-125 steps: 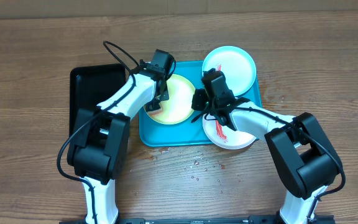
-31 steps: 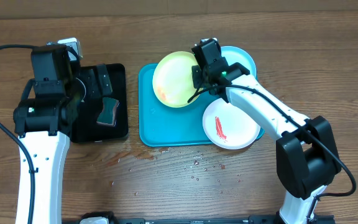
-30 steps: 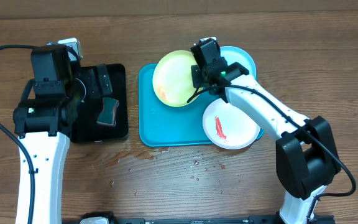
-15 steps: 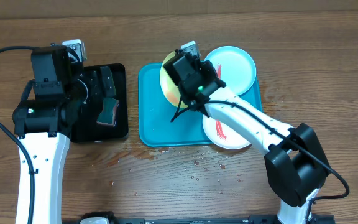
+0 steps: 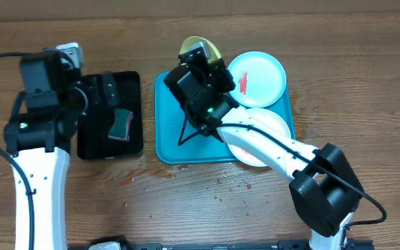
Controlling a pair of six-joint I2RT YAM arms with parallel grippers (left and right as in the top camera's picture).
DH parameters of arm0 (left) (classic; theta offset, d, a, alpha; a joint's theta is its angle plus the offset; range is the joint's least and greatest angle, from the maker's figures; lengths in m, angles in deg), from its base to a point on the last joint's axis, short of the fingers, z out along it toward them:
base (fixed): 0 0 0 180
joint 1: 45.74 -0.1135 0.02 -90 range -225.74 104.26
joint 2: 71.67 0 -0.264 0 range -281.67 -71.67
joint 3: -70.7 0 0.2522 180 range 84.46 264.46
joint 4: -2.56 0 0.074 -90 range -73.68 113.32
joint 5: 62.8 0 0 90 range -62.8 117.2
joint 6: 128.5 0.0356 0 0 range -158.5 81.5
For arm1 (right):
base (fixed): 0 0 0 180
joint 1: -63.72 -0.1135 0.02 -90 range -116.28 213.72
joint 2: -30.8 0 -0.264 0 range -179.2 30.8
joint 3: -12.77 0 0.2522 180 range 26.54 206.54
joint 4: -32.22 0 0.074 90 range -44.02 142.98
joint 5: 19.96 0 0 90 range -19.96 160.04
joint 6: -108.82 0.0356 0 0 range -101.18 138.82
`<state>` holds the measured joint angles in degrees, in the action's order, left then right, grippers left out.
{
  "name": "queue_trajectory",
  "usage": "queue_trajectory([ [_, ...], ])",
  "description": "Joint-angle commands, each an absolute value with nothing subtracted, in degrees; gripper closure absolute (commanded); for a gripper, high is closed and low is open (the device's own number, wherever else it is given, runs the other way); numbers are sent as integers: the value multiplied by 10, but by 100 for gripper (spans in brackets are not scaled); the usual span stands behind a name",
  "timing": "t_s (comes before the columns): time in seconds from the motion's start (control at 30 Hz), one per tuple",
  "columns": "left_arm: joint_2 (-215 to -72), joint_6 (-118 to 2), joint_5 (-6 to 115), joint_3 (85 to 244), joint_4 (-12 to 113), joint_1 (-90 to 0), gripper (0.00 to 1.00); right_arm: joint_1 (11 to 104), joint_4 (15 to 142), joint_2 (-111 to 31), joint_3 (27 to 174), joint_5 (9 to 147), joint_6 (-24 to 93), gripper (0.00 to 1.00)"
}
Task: Clean dirty plates on tray and stack at the side
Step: 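Lift the yellow plate with the right gripper and carry it rightward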
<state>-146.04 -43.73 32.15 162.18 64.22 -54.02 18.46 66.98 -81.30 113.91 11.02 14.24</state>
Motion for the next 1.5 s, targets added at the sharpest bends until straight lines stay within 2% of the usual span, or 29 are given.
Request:
queue_trajectory([
  [0.0, -1450, -382, 376, 1630, 637, -580, 0, 172, 658, -814, 1158, 75, 108, 96],
  [0.2, -1450, -363, 445, 1630, 636, -647, 0, 161, 649, -814, 1158, 35, 106, 96],
  [0.47, -1450, -331, 512, 1630, 631, -690, 0, 154, 583, -814, 1158, 19, 12, 96],
  [1.0, -1450, -328, 513, 1630, 630, -691, 0, 144, 503, -815, 1157, 37, -175, 96],
  [1.47, -1450, -327, 513, 1630, 630, -691, 0, 144, 496, -815, 1157, 37, -192, 96],
])
